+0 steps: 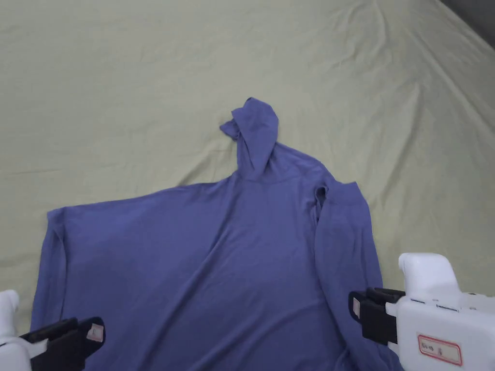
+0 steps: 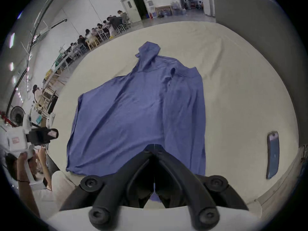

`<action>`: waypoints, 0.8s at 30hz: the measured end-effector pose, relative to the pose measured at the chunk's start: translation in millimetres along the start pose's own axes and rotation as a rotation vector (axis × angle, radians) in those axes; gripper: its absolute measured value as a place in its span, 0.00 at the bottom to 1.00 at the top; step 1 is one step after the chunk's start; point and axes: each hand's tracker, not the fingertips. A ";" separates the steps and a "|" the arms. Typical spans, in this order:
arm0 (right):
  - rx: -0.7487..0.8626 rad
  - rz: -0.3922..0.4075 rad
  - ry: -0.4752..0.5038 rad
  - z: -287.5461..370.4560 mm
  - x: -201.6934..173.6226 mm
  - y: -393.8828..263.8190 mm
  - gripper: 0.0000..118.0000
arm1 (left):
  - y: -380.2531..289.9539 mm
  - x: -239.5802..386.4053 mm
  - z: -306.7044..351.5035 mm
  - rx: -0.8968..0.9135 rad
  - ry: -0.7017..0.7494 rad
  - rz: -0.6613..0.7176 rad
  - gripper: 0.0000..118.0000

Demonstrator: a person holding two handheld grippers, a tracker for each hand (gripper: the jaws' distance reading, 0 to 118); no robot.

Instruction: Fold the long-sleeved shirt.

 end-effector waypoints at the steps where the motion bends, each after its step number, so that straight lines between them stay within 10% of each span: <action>1: -0.002 0.015 0.016 -6.7 -1.1 18.3 0.02 | -0.3 -0.2 -1.1 0.001 -0.006 0.010 0.00; 4: 0.030 0.053 0.121 -28.8 -9.3 85.2 0.04 | -0.6 0.4 -3.9 0.000 -0.015 0.029 0.00; 5: 0.027 0.064 0.140 -40.0 -14.0 118.4 0.25 | -0.3 0.9 -4.6 0.001 -0.014 0.032 0.00; 7: -0.006 0.045 0.169 -75.2 -21.5 181.5 1.00 | 1.4 1.3 -5.9 0.001 -0.018 0.038 0.00; 16: -0.165 -0.185 0.057 -272.9 -36.1 405.3 1.00 | 9.7 -1.4 -10.4 0.013 0.002 0.043 0.00; 21: -0.220 -0.255 -0.110 -330.1 -27.0 423.3 1.00 | 5.9 -7.1 -19.8 -0.018 0.014 0.047 0.00; 24: -0.253 -0.300 -0.088 -354.0 -22.2 417.2 0.84 | 4.2 -10.8 -25.6 -0.036 0.011 0.062 0.00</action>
